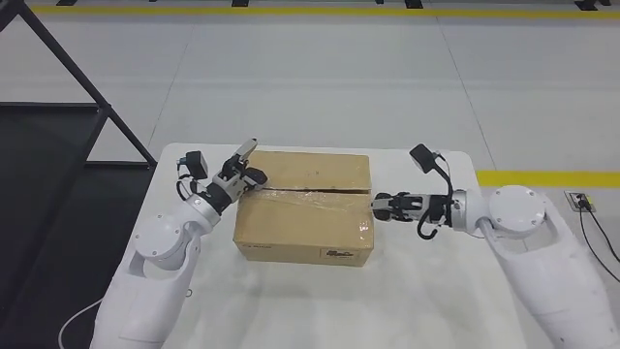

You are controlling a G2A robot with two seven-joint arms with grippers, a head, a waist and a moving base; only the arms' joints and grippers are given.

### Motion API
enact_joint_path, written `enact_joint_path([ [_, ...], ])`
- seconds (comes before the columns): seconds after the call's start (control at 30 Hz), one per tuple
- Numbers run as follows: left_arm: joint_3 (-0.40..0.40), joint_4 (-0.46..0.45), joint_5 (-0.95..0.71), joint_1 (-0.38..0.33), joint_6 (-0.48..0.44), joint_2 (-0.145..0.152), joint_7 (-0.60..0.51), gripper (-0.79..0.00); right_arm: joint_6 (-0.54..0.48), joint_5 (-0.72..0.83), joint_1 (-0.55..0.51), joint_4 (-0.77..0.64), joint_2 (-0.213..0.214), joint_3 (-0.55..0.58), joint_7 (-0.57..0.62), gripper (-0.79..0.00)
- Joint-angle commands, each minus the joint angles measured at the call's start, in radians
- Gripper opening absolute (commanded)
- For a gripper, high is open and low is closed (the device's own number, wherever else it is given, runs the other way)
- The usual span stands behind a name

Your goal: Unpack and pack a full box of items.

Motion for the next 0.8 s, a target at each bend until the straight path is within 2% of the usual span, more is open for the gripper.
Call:
enact_joint_path([
  [0.0, -0.003, -0.003, -0.001, 0.002, -0.002, 0.000, 0.000, 0.000, -0.019, 0.000, 0.005, -0.020, 0.000, 0.002, -0.010, -0.785],
  [0.4, -0.034, -0.022, -0.022, 0.024, -0.016, 0.004, 0.010, 0.000, -0.137, 0.064, 0.029, -0.072, -0.003, 0.029, -0.118, -0.785],
  [0.6, -0.049, -0.028, -0.029, 0.032, -0.019, 0.007, 0.009, 0.000, -0.216, 0.104, 0.026, -0.099, -0.003, 0.033, -0.113, -0.785],
  [0.77, -0.056, -0.029, -0.034, 0.034, -0.018, 0.008, 0.007, 0.000, -0.222, 0.098, 0.043, -0.107, -0.005, 0.021, -0.126, -0.785],
])
